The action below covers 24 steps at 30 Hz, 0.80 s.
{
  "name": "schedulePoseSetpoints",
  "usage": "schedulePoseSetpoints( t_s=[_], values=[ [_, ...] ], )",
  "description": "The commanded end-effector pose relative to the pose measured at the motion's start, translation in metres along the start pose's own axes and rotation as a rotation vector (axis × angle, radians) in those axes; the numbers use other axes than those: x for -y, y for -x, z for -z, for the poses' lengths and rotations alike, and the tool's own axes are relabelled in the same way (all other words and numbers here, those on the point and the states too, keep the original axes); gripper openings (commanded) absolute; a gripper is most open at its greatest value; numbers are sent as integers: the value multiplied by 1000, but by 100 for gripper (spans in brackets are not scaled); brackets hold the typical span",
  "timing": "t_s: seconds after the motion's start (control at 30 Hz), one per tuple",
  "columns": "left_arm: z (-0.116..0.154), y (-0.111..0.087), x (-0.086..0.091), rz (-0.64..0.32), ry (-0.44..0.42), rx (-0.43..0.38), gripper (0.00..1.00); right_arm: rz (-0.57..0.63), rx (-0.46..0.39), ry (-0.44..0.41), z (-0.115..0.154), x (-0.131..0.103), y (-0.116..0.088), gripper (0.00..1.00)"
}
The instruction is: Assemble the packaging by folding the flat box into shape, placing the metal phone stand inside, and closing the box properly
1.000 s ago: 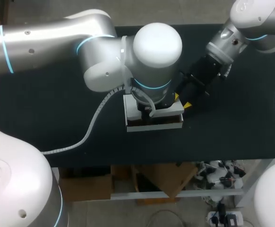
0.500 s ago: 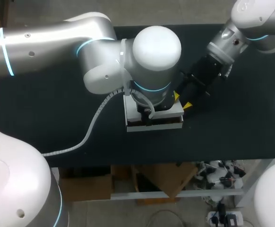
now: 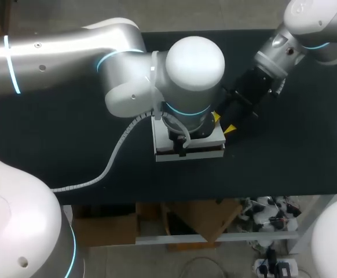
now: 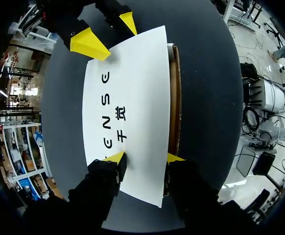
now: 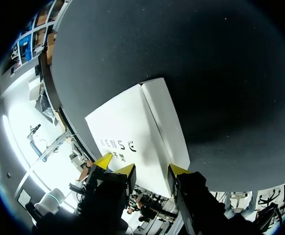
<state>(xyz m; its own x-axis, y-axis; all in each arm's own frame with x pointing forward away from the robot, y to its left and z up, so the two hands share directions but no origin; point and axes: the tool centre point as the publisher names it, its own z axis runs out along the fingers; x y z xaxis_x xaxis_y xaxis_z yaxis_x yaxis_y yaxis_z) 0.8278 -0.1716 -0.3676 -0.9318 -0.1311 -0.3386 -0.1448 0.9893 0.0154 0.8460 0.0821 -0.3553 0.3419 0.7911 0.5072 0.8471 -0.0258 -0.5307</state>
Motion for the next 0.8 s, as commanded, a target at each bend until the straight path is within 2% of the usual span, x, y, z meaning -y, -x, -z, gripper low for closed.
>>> schedulePoseSetpoints(
  t_s=[0.03,0.47,0.5,0.53,0.57,0.6,0.8],
  values=[
    [-6,-5,4,-4,8,1,45,-1,-3,6,1,2,1,44],
    [-6,-6,5,-6,14,2,45,10,-14,28,7,11,1,40],
    [-6,-6,5,-6,14,2,45,11,-13,30,8,12,1,38],
    [-6,-6,5,-6,14,3,45,12,-15,34,9,13,1,30],
    [-6,-6,5,-6,14,3,45,14,-19,39,10,14,1,18],
    [-6,-6,5,-6,14,3,44,14,-20,43,11,14,2,0],
    [-7,-6,5,-6,15,2,45,26,-21,54,9,19,1,0]
  ],
)
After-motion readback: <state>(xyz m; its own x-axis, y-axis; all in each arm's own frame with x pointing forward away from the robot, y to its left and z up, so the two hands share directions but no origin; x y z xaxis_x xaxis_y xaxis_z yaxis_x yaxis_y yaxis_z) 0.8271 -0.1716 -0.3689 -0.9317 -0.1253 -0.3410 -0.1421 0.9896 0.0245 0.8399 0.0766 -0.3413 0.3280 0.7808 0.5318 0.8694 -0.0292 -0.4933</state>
